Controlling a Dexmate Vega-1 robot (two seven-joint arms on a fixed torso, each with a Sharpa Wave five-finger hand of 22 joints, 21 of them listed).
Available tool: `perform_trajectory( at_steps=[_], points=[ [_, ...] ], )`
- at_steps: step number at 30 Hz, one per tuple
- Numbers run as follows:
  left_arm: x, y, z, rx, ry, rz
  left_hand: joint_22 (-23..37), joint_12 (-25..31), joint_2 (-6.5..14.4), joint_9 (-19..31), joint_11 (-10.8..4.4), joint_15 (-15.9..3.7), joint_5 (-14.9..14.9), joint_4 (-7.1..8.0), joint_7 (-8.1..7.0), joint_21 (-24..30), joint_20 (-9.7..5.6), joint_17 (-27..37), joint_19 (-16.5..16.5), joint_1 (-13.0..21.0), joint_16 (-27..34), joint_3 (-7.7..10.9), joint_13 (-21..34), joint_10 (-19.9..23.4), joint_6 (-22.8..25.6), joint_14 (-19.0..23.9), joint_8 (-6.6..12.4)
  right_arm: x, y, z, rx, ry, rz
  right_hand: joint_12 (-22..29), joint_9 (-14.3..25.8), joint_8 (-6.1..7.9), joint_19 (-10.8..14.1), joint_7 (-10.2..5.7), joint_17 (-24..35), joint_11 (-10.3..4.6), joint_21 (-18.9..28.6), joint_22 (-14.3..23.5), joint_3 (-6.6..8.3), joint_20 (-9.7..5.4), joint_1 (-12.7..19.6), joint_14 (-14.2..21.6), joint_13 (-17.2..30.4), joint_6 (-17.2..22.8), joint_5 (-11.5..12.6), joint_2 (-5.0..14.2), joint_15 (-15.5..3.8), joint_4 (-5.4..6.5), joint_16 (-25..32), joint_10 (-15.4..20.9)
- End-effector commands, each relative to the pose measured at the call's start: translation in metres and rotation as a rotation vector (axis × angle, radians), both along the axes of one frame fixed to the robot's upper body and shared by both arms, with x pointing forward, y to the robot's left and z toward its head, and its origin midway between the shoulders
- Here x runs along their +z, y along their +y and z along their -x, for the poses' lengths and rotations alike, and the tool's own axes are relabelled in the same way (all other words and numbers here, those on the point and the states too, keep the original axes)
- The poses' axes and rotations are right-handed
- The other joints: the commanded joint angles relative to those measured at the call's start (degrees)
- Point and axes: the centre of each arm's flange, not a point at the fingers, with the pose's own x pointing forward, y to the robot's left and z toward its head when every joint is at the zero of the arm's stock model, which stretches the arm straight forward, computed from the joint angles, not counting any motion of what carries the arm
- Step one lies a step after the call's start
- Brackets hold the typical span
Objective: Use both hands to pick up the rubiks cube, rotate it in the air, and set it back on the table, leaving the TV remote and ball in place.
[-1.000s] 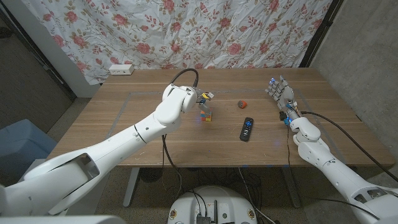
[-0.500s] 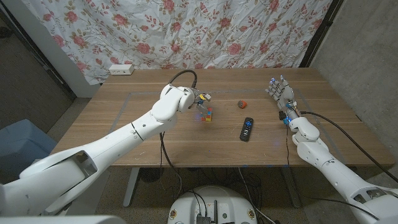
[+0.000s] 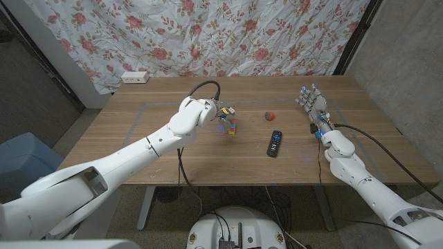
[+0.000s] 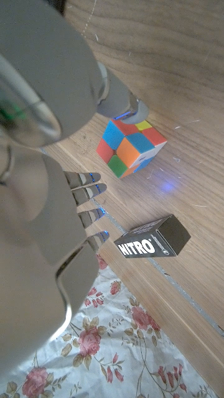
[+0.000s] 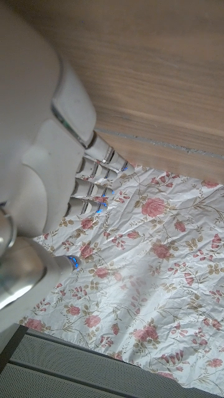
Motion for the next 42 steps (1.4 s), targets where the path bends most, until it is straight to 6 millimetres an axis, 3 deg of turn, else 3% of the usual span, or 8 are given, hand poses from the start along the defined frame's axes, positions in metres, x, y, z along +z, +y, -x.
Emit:
perform_trajectory(
  at_steps=[1, 10, 19, 42],
  points=[
    [-0.0057, -0.0044, -0.0021, -0.011, -0.034, -0.006, 0.2, 0.6, -0.1, 0.2, -0.47, -0.69, 0.1, 0.06, -0.17, 0.3, -0.27, 0.1, 1.2, 1.5, 0.6, -0.37, 0.1, 2.2, 0.8, 1.6, 0.55, -0.002, 0.0013, -0.0003, 0.001, 0.003, -0.002, 0.1, 0.2, 0.13, 0.1, 0.22, 0.1, 0.15, 0.2, 0.2, 0.5, 0.23, -0.2, 0.3, 0.0, 0.2, 0.0, 0.65, 0.47, 0.18, 0.4, 0.6],
    [-0.0059, -0.0078, 0.0009, -0.021, -0.074, -0.001, 0.2, 1.3, -0.3, 0.2, -0.52, -2.01, 0.0, 0.01, -0.63, 0.5, 0.05, 0.1, 3.8, 3.6, 1.1, -1.0, 0.2, 6.8, 2.5, 5.7, 1.17, -0.0031, 0.0026, -0.0008, 0.006, 0.006, 0.0, 0.1, 0.2, 0.14, 0.2, 0.17, 0.0, 0.14, 0.2, 0.2, 0.6, 0.3, -0.3, 0.3, 0.0, 0.3, 0.0, 0.73, 0.38, 0.14, 0.4, 0.7],
    [-0.007, -0.0073, 0.004, -0.026, -0.103, -0.007, 0.1, 1.8, -0.8, 0.4, -0.71, -4.14, -0.1, 0.04, -0.5, 0.4, -0.58, 0.2, 7.1, 6.6, 1.4, -2.59, 0.5, 11.7, 8.6, 11.4, 3.55, -0.0053, 0.0028, -0.0005, 0.005, 0.007, -0.002, 0.1, 0.2, 0.21, 0.2, 0.16, -0.1, 0.11, 0.2, 0.2, 0.69, 0.3, -0.3, 0.3, 0.0, 0.5, 0.0, 0.82, 0.37, 0.11, 0.5, 0.8],
    [-0.0135, -0.0099, 0.0056, -0.008, -0.154, -0.02, 0.2, 2.5, -0.4, 0.3, -1.64, -5.58, 0.1, 0.27, 0.01, 0.5, -1.02, 0.3, 11.2, 9.8, 1.5, -4.93, 0.7, 18.4, 12.2, 16.8, 4.62, -0.01, 0.0025, -0.0008, -0.002, 0.007, -0.02, 0.2, 0.2, 0.26, 0.3, -0.23, -0.4, 0.23, 0.2, 0.2, 0.89, 0.28, -0.5, 0.5, 0.0, 0.8, -0.1, 0.97, 0.37, -0.01, 0.7, 1.1]
  ],
)
